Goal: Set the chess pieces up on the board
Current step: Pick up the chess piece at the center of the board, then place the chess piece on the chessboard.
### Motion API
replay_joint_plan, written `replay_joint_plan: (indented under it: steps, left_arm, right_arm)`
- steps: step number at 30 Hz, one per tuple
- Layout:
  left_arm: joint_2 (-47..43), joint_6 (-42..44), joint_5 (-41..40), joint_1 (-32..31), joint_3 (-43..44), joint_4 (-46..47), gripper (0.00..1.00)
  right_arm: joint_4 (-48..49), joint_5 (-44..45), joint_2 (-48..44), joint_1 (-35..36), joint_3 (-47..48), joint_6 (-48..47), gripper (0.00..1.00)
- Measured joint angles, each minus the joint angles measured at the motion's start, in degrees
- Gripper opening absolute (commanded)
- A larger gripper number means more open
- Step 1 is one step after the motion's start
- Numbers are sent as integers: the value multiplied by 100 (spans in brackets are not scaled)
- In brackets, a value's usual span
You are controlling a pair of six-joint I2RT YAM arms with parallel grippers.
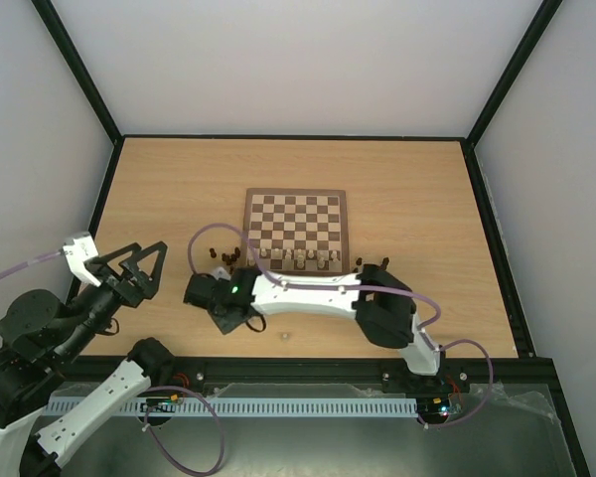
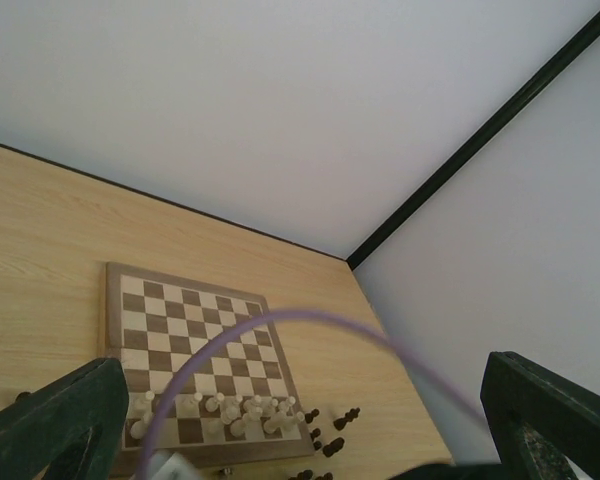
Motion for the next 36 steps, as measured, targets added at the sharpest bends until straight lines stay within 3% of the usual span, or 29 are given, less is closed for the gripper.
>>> replay_joint_plan:
  steps: [10, 23, 36]
  left_arm:
    - [280, 39, -2, 0, -470, 131, 100]
    - [879, 39, 103, 0, -1423, 544, 99]
    - [901, 39, 107, 0, -1513, 688, 99]
  right_arm:
    - [-208, 337, -1255, -1226, -162, -374, 11]
    - [-192, 160, -907, -1906, -348, -772, 11]
    - [-96, -118, -350, -2004, -284, -929, 11]
